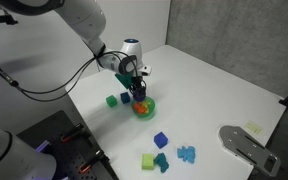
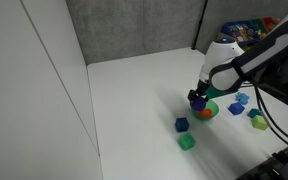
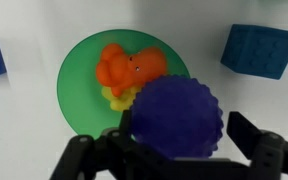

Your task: Remove the ball out of the green bowl

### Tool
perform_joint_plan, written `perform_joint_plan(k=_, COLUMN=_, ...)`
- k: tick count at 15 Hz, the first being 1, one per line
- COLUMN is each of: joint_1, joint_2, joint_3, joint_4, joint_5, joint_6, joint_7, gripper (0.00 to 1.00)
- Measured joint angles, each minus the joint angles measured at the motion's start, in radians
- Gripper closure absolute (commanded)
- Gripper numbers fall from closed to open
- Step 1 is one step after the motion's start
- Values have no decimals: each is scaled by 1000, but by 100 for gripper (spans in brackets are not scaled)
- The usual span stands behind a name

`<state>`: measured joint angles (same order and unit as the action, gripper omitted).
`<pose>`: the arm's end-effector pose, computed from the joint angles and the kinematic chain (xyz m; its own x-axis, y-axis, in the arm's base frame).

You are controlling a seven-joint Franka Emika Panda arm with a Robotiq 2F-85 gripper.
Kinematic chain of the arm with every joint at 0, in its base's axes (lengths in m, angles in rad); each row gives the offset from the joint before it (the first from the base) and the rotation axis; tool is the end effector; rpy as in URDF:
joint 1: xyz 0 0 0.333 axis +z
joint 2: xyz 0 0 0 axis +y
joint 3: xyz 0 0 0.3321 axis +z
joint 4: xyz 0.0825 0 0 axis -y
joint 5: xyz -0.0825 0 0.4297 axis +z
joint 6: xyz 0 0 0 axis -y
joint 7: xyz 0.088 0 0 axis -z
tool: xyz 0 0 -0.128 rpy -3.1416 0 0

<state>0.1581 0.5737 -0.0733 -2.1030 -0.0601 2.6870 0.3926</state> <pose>0.6035 0.0502 0.0938 0.9705 -0.2386 0.0335 -0.2402 -0.9690 0.0583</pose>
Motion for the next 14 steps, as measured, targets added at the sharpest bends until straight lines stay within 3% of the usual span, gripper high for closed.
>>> perform_joint_plan(k=6, joint_1=-1, joint_2=-18, joint_3=-6, joint_4=42, joint_5=14, joint_6=-105, joint_7=0, gripper=54)
perform_joint_plan(k=10, joint_1=-17, joint_2=-103, joint_3=-16, joint_4=43, joint_5=31, joint_6=-179, joint_7=0, gripper=60)
perform_joint_plan(k=14, joint_1=-46, joint_2=-161, joint_3=-70, joint_4=30, joint_5=14, joint_6=-193, joint_7=0, gripper=65)
